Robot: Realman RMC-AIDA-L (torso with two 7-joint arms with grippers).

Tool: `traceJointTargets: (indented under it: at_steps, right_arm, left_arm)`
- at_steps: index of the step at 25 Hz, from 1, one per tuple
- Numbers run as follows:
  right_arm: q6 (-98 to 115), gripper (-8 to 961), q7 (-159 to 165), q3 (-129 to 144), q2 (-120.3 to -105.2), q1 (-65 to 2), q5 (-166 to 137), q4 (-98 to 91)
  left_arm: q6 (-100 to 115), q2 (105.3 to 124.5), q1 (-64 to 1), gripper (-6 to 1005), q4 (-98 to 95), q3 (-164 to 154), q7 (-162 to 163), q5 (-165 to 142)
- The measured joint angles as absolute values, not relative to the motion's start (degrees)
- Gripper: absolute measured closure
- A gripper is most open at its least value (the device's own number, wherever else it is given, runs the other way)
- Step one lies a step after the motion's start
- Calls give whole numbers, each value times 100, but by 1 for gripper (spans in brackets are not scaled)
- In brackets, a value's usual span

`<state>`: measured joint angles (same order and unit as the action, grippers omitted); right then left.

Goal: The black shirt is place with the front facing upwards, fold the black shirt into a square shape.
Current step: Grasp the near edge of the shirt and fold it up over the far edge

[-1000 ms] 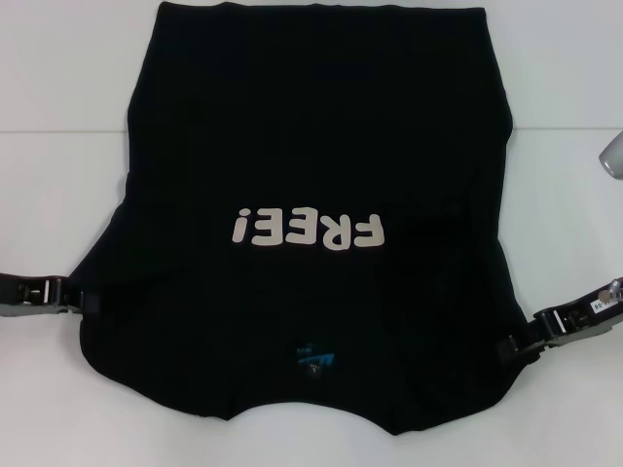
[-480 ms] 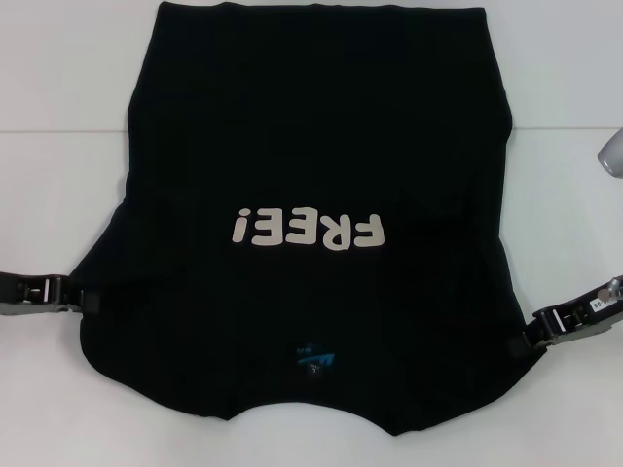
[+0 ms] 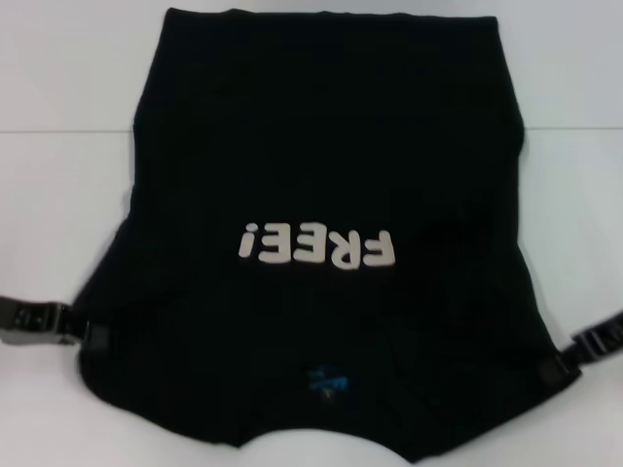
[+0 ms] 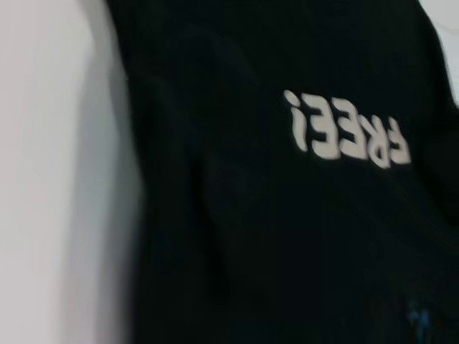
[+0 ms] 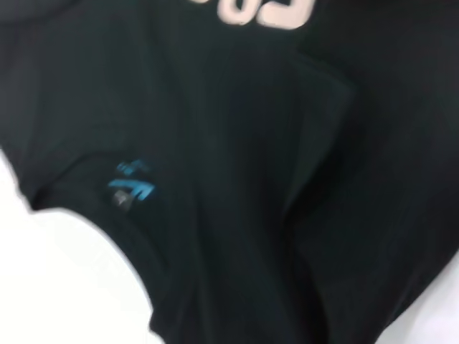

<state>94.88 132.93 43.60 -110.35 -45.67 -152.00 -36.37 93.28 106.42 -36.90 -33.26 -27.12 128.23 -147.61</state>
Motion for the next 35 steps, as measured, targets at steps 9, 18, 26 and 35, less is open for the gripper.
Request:
traceJointTargets:
  at_steps: [9, 18, 26, 35]
  right_arm:
    - [10811, 898, 12169, 4373, -10963, -4347, -15535, -3641]
    - [10773, 897, 12070, 4328, -11013, -4305, -15646, -3639]
    - [10753, 897, 12146, 4302, -11000, -4231, -15635, -3639]
    - [10700, 897, 12243, 4252, -10983, -4172, -15626, -3617]
  left_arm:
    - [11099, 10625, -3600, 974, -3265, -3000, 12496, -14895]
    - [10759, 10669, -3543, 973, -3536, -3064, 12831, -14992]
    - [10480, 10648, -3417, 958, -3915, -3033, 13550, -15012]
    - [9952, 10765, -3394, 749, -3855, -3072, 14028, -15078]
